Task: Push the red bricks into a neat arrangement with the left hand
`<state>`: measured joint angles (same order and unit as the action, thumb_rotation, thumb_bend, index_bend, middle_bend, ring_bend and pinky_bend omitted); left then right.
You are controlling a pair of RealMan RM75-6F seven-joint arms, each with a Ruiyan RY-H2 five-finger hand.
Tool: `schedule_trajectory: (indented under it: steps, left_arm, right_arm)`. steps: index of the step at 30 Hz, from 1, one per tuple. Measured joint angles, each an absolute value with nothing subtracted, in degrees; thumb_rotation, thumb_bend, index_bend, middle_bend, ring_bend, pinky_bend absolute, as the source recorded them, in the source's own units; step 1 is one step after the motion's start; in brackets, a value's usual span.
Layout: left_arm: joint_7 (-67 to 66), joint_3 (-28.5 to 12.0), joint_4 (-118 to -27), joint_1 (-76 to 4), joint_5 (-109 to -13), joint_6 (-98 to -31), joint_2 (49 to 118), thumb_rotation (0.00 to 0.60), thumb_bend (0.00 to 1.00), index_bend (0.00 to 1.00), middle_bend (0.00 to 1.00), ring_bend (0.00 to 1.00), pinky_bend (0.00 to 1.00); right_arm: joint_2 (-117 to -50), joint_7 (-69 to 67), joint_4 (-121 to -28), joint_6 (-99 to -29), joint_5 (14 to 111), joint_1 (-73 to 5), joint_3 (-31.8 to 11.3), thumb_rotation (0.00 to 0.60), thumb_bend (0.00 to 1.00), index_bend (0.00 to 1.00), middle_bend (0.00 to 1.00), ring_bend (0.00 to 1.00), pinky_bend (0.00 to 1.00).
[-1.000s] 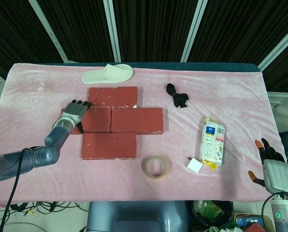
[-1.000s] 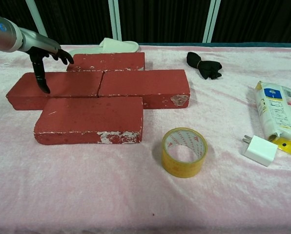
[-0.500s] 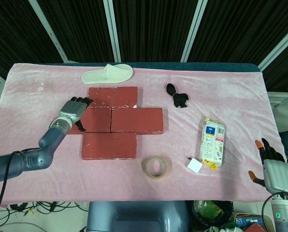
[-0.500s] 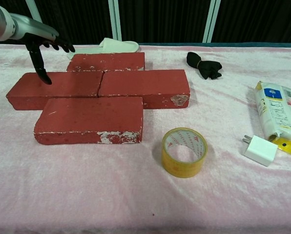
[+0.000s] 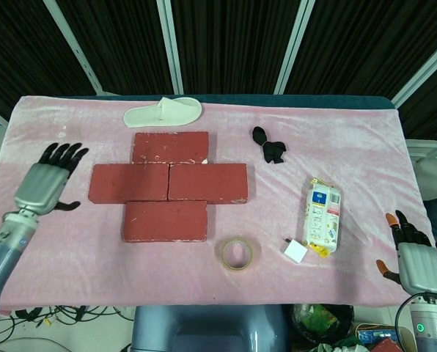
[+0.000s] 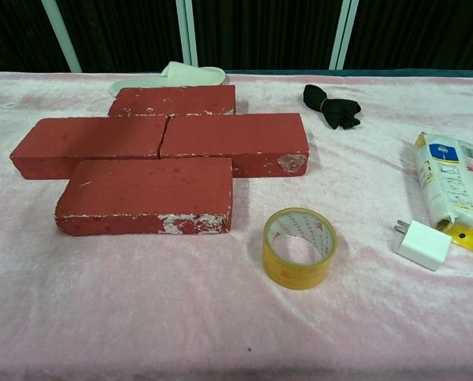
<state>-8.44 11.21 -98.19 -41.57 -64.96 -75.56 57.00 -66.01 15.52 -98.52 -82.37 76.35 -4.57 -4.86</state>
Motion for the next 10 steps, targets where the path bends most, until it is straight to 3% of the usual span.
schedule_trajectory:
  steps: [5, 10]
  left_arm:
    - [-1.73, 15.00, -96.93, -27.78, -72.91, -87.27, 57.16, 0.600, 0.02, 0.00, 0.02, 0.00, 0.00]
    - [4.91, 16.80, -91.78, -19.68, -77.70, -93.11, 59.90, 0.600, 0.02, 0.00, 0.02, 0.00, 0.00]
  right_arm:
    - [-66.26, 16.10, -98.50, -82.51, 76.69, -4.58, -4.70, 0.600, 0.15, 0.07, 0.00, 0.12, 0.20]
    - [-66.33, 16.29, -98.31, -82.69, 76.81, -4.55, -4.69, 0.600, 0.15, 0.07, 0.00, 0.12, 0.20]
